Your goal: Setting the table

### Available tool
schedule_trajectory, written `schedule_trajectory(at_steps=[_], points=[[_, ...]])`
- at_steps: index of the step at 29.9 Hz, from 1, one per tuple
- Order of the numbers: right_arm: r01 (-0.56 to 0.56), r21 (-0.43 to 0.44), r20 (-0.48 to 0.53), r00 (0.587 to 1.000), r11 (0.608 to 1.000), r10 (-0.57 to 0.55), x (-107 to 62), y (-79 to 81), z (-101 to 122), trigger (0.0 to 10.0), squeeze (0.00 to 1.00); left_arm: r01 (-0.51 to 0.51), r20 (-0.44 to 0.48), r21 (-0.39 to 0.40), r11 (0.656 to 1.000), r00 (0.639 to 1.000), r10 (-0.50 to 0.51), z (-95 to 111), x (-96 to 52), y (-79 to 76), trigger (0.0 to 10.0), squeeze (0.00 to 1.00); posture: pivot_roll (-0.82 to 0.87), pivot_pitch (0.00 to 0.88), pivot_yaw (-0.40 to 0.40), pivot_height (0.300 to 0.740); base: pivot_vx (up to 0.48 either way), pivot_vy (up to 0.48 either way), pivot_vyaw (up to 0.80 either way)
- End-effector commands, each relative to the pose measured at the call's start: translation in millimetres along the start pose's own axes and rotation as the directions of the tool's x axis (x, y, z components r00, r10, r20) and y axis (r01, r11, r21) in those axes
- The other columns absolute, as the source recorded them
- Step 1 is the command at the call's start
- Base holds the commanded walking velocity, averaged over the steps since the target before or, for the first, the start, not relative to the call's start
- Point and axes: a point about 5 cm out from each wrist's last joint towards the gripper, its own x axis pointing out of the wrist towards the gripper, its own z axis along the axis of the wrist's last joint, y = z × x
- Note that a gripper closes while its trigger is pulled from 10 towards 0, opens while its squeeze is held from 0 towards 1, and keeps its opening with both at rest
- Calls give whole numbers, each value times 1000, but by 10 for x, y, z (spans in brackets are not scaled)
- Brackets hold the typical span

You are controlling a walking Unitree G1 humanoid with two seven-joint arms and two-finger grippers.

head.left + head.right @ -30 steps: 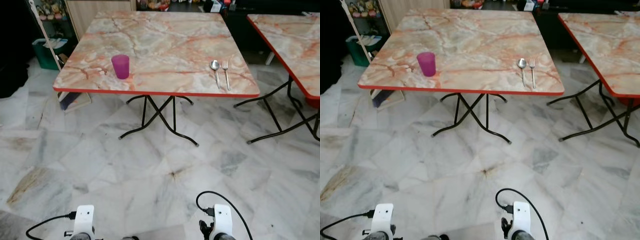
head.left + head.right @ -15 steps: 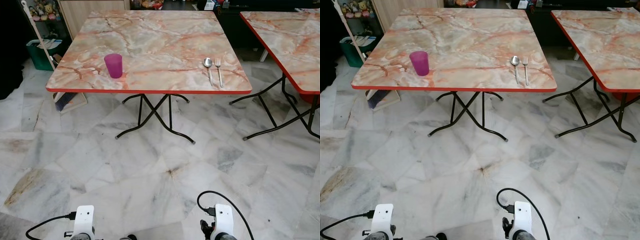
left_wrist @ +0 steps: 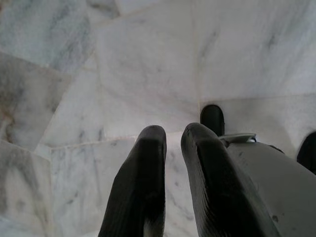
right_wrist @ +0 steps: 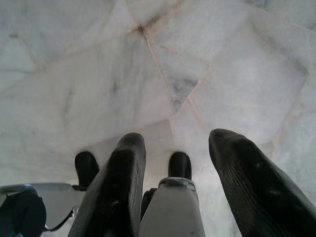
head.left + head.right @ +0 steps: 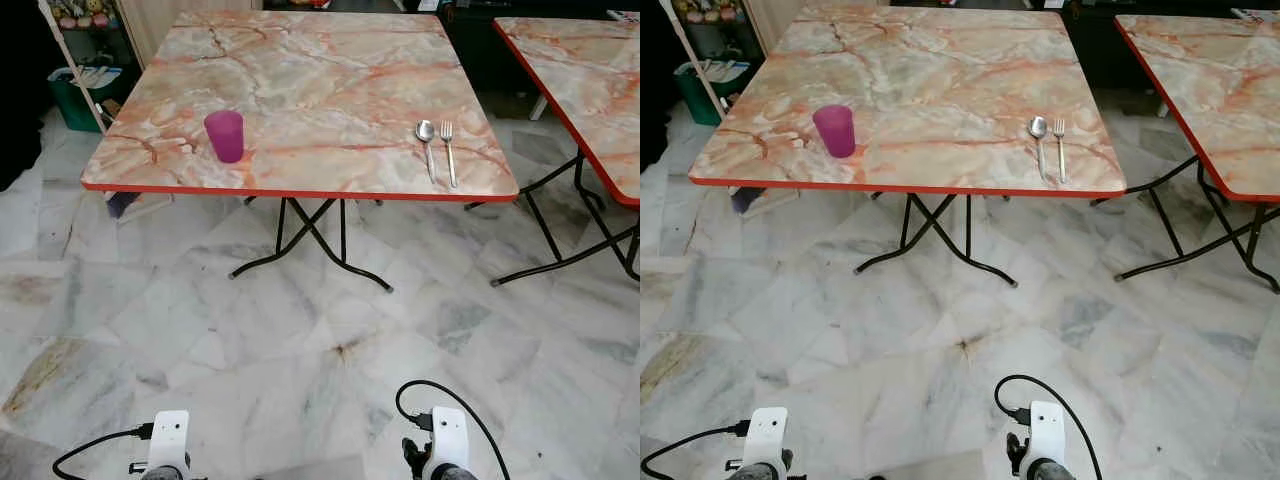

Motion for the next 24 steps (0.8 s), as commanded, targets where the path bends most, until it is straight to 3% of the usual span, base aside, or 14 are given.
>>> schedule_trajectory(at_steps=[1,24], points=[[12,4,-10,1000,1000,-12,-14,-37,-51,10000,0,3,-20,6,1000,1000,-2,-60,-8,-10,10000,0,67,130,-30,740,330,0,0],[12,0,1,1000,1000,-12,-12,-50,-25,10000,0,15,-22,12,1000,1000,-15,-70,-10,-37,10000,0,57,133,-34,740,338,0,0]])
